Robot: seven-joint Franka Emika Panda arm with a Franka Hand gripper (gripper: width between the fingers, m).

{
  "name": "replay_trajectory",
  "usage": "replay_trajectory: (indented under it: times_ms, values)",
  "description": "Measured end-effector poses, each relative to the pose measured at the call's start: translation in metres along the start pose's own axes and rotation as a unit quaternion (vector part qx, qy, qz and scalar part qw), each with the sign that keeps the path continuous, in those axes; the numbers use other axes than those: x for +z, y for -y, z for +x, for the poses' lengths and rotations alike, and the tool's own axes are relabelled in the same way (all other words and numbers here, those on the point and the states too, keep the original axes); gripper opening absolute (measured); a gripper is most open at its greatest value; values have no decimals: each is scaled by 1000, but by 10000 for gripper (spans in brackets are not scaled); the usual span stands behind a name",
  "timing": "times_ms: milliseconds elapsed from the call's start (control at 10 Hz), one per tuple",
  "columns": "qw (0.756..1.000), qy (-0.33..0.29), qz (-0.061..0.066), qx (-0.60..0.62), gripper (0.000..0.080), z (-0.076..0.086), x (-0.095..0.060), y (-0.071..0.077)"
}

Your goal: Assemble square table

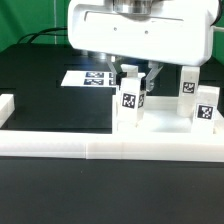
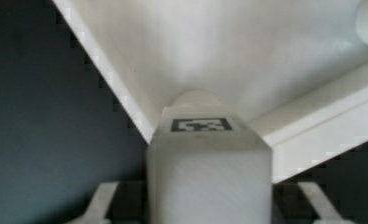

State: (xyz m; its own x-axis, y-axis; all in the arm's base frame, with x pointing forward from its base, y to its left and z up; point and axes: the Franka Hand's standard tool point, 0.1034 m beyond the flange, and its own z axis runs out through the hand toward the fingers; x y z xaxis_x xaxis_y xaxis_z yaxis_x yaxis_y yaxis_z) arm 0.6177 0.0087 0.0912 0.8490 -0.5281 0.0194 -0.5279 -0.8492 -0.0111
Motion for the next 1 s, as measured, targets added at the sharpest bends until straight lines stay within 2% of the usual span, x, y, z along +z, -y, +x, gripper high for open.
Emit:
replay_trajectory:
  times_ms: [200,300,400,500,1000]
  values:
    - [996,0,1,85,289,0,0,0]
    - [988,-5,7,154,289,2,1,0]
    - [963,-12,30,269,289,5,2,-2]
    - [940,-18,44,339,289,6,3,-5]
    - [940,-18,44,339,303,6,3,-5]
